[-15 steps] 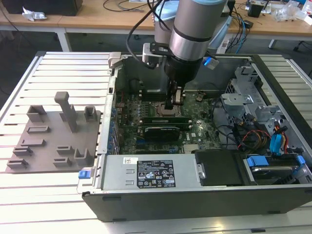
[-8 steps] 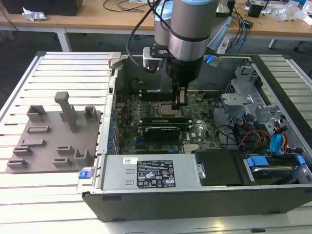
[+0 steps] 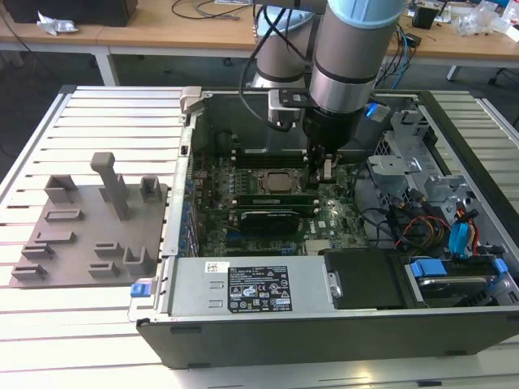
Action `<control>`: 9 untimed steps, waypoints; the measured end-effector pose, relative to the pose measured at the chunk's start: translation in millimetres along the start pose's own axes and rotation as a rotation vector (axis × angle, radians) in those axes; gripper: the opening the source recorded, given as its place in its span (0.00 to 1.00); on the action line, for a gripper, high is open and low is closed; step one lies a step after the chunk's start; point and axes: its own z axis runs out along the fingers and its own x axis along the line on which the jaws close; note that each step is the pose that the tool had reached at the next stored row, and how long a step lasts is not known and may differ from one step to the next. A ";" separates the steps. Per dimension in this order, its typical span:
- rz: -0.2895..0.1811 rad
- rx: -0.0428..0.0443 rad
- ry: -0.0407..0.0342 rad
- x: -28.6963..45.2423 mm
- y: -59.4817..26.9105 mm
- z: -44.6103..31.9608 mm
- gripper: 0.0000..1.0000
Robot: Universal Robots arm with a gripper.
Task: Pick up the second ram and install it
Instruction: 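Press down the second ram until it locks into place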
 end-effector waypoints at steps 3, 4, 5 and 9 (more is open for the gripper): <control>-0.001 -0.0001 0.0000 -1.4 0.0 12.4 0.10; -0.001 -0.0001 0.0001 -1.3 0.0 17.0 0.10; -0.001 -0.0005 0.0010 -1.0 -0.1 21.4 0.10; -0.001 0.0052 -0.0026 -1.4 0.4 20.3 0.10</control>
